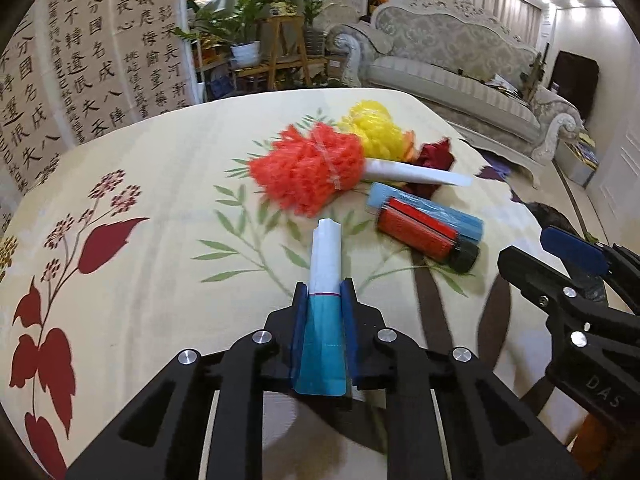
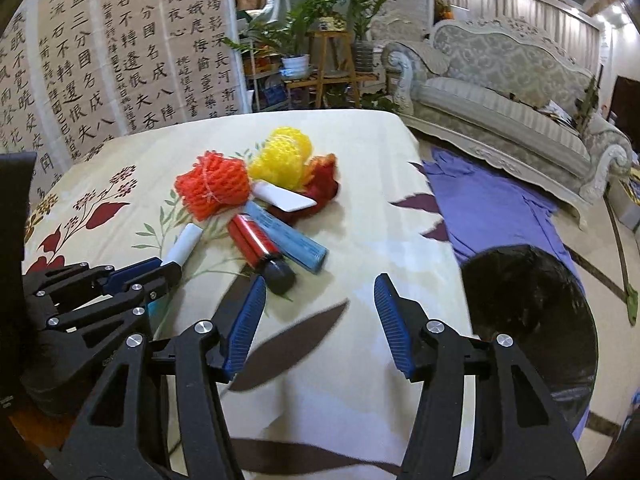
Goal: Collect trash
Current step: 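Grasp the blue-and-white tube with the left tool while the right tool approaches the red bottle, then close the right tool on the red bottle and lift it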
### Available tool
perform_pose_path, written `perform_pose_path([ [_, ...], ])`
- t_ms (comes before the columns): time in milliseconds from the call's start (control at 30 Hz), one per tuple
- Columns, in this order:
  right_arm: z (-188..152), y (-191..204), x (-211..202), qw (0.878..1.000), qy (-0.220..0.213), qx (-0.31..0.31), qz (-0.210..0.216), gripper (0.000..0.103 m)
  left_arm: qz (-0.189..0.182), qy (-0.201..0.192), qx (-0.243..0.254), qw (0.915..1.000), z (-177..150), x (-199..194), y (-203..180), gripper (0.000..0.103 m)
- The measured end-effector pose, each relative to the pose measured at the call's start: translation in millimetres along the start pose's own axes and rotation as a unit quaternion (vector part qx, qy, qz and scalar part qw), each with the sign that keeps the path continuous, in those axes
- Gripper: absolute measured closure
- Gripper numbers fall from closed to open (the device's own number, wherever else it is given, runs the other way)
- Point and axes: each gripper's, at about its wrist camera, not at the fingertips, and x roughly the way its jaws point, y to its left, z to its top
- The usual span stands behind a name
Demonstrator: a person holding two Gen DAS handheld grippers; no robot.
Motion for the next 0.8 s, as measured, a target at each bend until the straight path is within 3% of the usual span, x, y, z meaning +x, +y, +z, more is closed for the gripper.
perform_pose_path([
  [367,21,34,31,0.998,0.02,-0.055,0.023,0.05,0.035,-0.005,-0.041,0.9985,1,-2,39,0.085],
  [767,24,47,54,0.996,0.049,-0.074,0.023,0.051,0.028,-0.002,-0.054,0.9981,0,-1,49,0.085],
  [800,24,48,54,0.996,0.049,-0.076,0.021,0.056,0.028,-0.002,-0.055,0.9981,0,-1,49,0.085],
])
